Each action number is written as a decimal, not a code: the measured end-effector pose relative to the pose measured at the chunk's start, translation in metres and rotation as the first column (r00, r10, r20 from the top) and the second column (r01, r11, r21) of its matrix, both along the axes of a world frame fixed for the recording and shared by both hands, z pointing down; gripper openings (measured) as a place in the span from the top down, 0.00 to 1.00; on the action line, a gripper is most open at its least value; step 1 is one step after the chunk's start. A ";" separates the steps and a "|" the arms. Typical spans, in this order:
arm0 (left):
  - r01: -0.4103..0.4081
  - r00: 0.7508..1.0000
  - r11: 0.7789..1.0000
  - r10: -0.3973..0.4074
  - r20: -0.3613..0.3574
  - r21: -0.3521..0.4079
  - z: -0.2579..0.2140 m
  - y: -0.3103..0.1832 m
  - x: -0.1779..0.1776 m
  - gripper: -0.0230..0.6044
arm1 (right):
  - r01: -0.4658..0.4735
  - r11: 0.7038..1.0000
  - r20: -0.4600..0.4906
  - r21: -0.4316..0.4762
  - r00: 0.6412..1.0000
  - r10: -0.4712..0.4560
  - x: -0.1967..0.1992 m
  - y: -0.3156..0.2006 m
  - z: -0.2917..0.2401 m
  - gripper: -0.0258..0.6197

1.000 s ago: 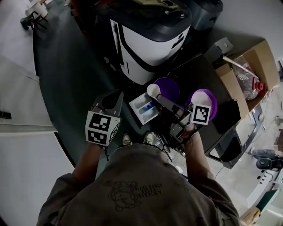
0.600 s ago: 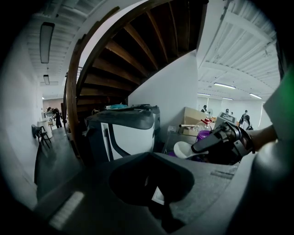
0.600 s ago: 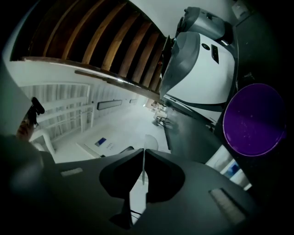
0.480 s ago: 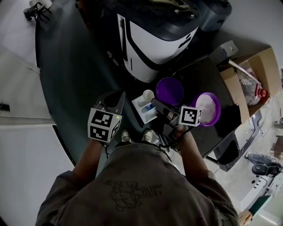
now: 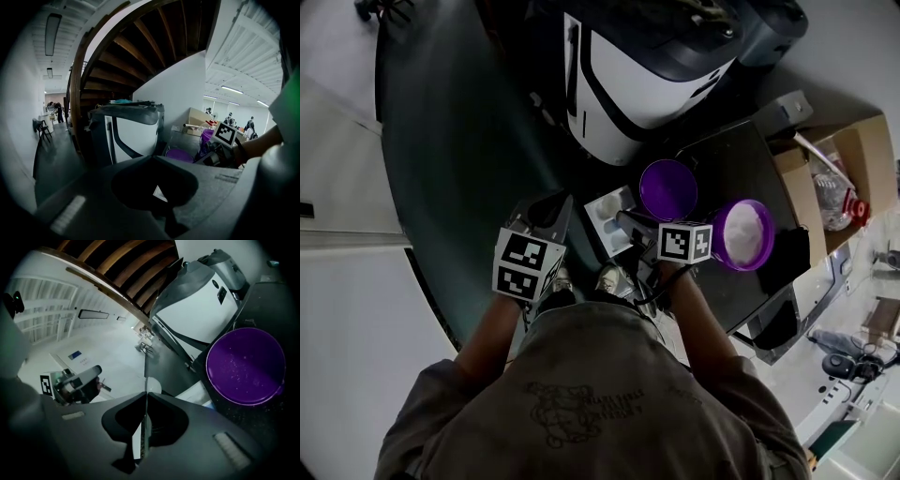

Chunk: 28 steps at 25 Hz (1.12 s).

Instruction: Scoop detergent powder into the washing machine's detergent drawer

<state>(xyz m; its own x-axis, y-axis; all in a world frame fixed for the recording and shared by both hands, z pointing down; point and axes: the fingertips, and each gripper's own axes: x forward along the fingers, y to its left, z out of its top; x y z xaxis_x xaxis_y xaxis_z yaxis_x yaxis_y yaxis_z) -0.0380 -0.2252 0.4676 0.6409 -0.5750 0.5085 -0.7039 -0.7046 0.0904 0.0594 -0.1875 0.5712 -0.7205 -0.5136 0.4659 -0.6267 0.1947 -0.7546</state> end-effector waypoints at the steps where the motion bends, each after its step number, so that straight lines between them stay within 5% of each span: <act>1: 0.001 1.000 1.000 -0.001 0.001 -0.005 0.002 0.001 -0.001 0.96 | 0.002 1.000 -0.013 -0.007 1.000 -0.002 -0.001 -0.001 0.005 0.91; 9: 0.015 1.000 1.000 -0.014 0.003 -0.027 0.014 0.009 -0.012 0.96 | 0.010 0.999 -0.192 -0.049 0.981 -0.019 0.001 -0.004 0.047 0.91; 14: 0.038 0.999 0.998 -0.037 0.027 -0.044 0.028 0.010 -0.024 0.96 | 0.073 0.996 -0.340 -0.041 0.937 -0.083 -0.003 -0.003 0.068 0.91; 22: 0.038 0.998 0.997 -0.035 0.044 -0.066 0.043 0.016 -0.026 0.96 | 0.177 0.984 -0.589 -0.020 0.793 -0.154 0.000 0.000 0.095 0.91; 28: 0.053 0.997 0.996 -0.049 0.051 -0.070 0.053 0.017 -0.036 0.96 | 0.306 0.952 -0.789 -0.031 0.577 -0.211 -0.003 -0.002 0.106 0.91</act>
